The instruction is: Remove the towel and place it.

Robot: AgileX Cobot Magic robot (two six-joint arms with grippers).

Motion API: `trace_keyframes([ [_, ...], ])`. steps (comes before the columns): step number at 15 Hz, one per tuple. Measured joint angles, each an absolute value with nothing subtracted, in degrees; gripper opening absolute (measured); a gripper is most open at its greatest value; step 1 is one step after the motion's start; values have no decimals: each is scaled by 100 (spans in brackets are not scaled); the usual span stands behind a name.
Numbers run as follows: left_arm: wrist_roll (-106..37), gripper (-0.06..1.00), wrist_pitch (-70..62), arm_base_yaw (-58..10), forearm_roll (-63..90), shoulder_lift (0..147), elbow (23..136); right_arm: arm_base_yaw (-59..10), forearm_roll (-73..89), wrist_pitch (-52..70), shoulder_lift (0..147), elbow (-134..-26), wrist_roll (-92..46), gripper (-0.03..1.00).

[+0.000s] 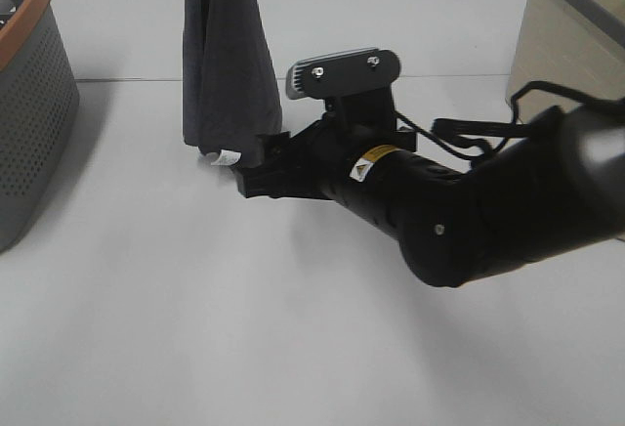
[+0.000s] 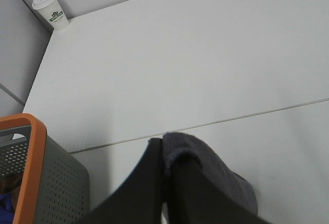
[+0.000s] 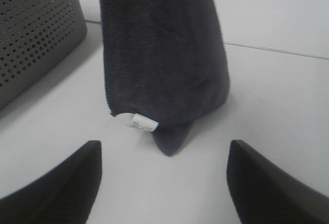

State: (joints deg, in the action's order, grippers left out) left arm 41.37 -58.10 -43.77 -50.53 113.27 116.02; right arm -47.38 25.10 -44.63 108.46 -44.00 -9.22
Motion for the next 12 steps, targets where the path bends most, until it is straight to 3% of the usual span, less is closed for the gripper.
trace_keyframes([
  [3,4137,0,-5644,-4377,-5002,11327,11602,-4738,1770,-4423,11568,-5128,-361,85],
  [6,4137,0,-5552,-4377,-4985,11419,11602,-4744,1851,-3822,11992,-5987,-138,87],
  [12,4286,0,-5477,-4377,-4962,11453,11602,-4744,4349,-3329,12605,-6973,-1037,87],
])
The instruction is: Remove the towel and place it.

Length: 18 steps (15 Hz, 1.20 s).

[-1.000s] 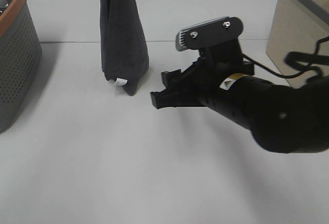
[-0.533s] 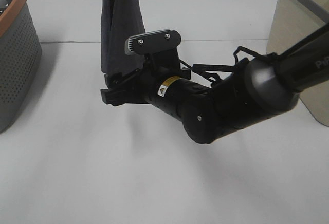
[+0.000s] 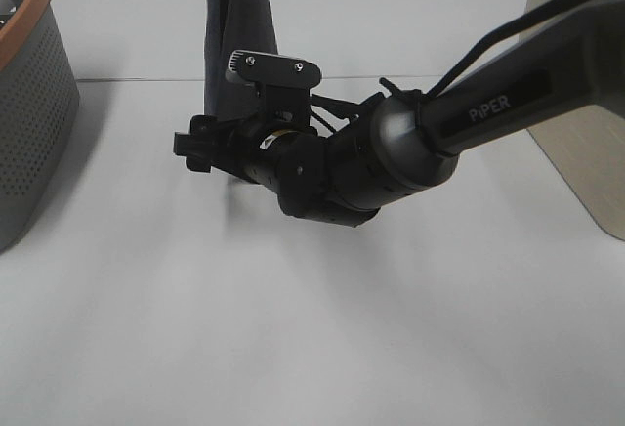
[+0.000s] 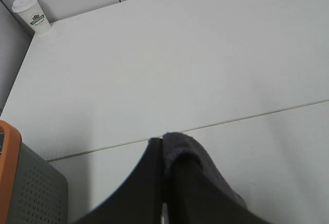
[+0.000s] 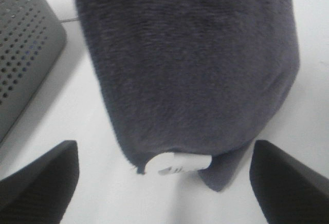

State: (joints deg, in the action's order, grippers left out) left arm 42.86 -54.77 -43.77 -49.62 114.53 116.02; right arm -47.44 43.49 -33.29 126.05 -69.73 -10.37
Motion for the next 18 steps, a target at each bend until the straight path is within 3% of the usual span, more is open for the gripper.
trace_keyframes([
  [5,4395,0,-5168,-4377,-4962,11465,11602,-4744,7151,-3323,12628,-7769,-4257,87],
  [12,4395,0,-5031,-4555,-5260,11534,11602,-4801,7861,-3827,13018,-8044,-4807,84],
  [18,4389,0,-5174,-4549,-5644,11539,11602,-4807,8801,-5105,13035,-8044,-6228,64],
])
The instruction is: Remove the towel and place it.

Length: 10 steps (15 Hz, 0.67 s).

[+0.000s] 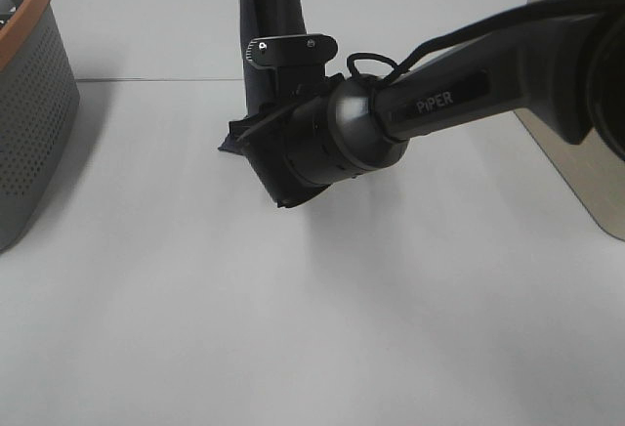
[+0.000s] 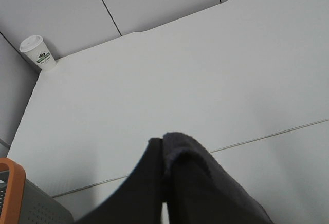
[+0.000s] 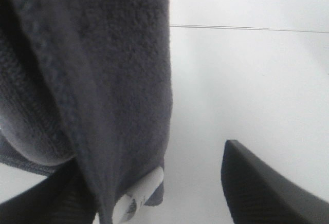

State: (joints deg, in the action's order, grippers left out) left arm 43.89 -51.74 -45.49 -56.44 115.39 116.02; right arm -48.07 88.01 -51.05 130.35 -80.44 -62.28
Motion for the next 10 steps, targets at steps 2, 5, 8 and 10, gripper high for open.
trace_keyframes([
  [2,4383,0,-5162,-4549,-5684,11585,11602,-4864,8835,-4910,13035,-8044,-6457,63],
  [5,4297,0,-5162,-4549,-5718,11648,11602,-4933,8846,-4824,13035,-8050,-7202,59],
  [8,4280,0,-5151,-4549,-5821,11648,11602,-4939,9282,-4824,13035,-8050,-7861,54],
  [10,4269,0,-5151,-4549,-5833,11648,11602,-4939,9563,-4773,13035,-8050,-8004,53],
])
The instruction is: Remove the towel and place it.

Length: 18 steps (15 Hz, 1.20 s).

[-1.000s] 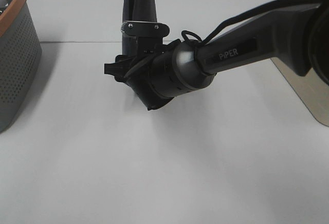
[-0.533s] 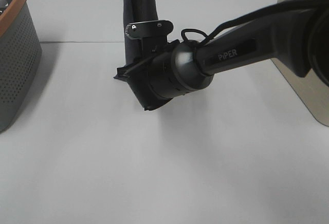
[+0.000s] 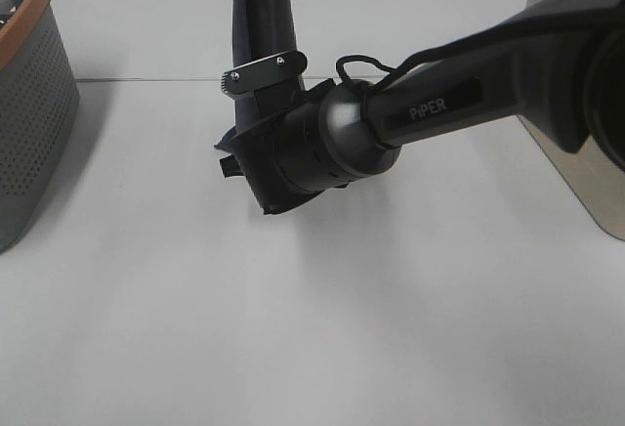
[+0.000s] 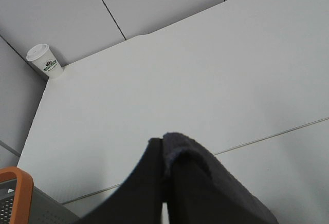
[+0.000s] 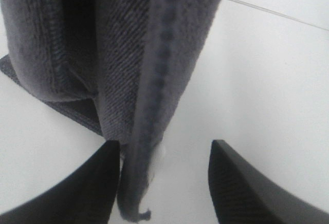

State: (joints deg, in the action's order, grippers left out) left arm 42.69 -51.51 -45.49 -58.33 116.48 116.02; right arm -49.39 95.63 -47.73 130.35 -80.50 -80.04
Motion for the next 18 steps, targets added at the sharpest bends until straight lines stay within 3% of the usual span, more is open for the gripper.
trace_keyframes([
  [4,4269,0,-5145,-4549,-5850,11648,11602,-4939,9643,-4532,13035,-8050,-8308,35],
  [7,4251,0,-5139,-4549,-5861,11648,11602,-4939,9677,-4532,13035,-8050,-8520,5],
  [8,4240,0,-5139,-4549,-5873,11648,11602,-4939,9723,-4526,13035,-8050,-8600,2],
  [13,4045,0,-5145,-4549,-5810,11648,11602,-4905,9998,-2853,12490,-7683,-9356,2],
  [18,3489,0,-5105,-4377,-4807,11390,11602,-4280,10015,-2257,11367,-6629,-10193,2],
])
